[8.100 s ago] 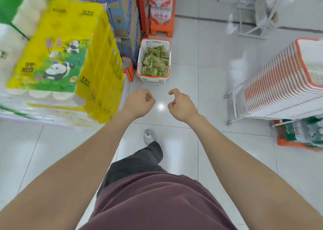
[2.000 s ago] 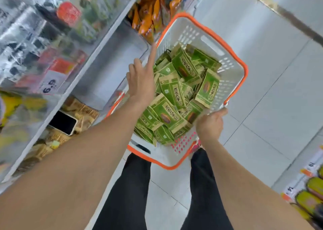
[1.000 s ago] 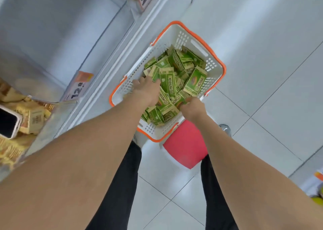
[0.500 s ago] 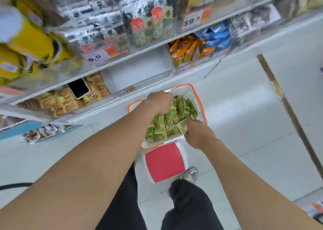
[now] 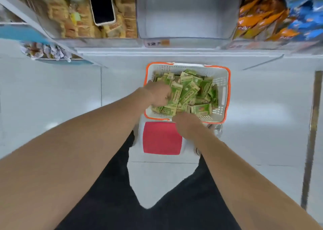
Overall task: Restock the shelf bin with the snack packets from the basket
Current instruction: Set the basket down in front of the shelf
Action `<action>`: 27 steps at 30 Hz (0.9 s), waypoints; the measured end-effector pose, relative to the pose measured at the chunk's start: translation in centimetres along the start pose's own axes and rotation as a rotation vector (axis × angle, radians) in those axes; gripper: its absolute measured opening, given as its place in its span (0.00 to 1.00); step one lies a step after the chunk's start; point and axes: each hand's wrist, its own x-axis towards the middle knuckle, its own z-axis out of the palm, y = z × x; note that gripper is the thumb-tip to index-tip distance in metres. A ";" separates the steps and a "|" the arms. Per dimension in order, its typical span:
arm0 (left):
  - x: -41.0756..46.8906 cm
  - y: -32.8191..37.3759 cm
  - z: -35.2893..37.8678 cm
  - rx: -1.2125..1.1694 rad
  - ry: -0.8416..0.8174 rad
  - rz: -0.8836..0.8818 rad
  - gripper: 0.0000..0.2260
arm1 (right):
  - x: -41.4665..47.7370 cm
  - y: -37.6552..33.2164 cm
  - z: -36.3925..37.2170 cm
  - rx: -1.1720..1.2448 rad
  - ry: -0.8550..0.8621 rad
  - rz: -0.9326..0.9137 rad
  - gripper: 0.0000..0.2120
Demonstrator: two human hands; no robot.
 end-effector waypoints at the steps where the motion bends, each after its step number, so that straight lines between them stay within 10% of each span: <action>1: 1.3 -0.7 1.6 -0.033 -0.004 -0.004 0.17 | 1.4 0.6 2.1 -0.036 -0.034 -0.057 0.14; 11: 11.3 -2.4 16.3 -0.141 -0.014 -0.028 0.05 | 12.1 2.9 17.7 -0.234 0.000 -0.323 0.31; 21: 15.4 -4.4 22.6 -0.003 -0.044 0.066 0.12 | 13.0 8.2 21.1 -0.719 0.203 -0.773 0.19; 27: 16.6 -5.1 24.9 0.172 -0.061 0.070 0.19 | 14.7 6.6 20.4 -0.717 -0.042 -0.948 0.14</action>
